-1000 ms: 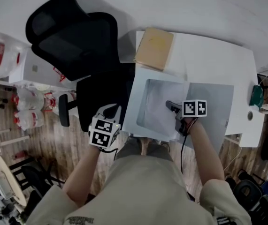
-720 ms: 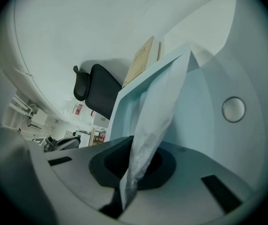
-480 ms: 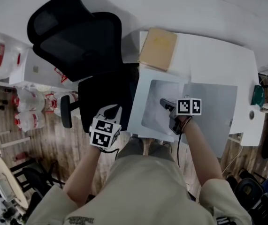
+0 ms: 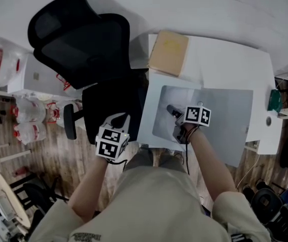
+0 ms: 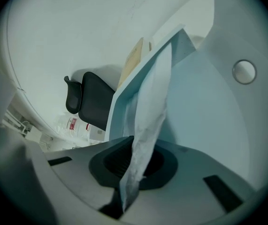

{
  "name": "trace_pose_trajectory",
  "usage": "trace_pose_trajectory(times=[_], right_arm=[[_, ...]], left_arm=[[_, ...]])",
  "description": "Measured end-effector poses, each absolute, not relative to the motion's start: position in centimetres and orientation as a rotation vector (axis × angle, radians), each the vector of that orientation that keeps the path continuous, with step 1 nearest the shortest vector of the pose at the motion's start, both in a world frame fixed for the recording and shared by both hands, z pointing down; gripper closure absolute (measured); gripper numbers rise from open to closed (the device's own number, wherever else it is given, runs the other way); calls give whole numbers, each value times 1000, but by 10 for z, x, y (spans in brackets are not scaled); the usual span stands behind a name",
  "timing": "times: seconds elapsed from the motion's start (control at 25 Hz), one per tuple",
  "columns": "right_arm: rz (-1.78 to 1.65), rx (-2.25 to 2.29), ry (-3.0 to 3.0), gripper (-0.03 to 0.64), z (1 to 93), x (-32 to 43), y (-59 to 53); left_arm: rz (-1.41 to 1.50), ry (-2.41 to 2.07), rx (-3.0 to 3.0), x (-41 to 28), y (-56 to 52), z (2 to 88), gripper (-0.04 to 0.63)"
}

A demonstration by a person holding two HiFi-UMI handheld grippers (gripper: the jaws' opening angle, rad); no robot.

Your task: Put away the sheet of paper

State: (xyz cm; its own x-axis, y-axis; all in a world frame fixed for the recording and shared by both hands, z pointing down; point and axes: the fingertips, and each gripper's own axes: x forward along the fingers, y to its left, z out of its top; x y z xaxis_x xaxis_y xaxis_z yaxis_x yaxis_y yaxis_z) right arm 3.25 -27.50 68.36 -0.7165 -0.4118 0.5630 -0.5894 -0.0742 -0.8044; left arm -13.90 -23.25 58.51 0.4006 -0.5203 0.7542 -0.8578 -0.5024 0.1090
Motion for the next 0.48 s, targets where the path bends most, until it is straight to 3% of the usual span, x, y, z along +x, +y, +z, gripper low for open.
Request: trace_pose_trajectory(times=[0.2, 0.36, 0.48], right_arm=[[1887, 1163, -2018, 584, 686, 30, -272], [1739, 1176, -2016, 433, 685, 31, -273], [1533, 1274, -2009, 391, 676, 48, -275]], left_arm=[[909, -1163, 2176, -139, -229, 585, 575], [892, -1161, 2189, -137, -230, 582, 575], [870, -1164, 2205, -133, -231, 575, 575]])
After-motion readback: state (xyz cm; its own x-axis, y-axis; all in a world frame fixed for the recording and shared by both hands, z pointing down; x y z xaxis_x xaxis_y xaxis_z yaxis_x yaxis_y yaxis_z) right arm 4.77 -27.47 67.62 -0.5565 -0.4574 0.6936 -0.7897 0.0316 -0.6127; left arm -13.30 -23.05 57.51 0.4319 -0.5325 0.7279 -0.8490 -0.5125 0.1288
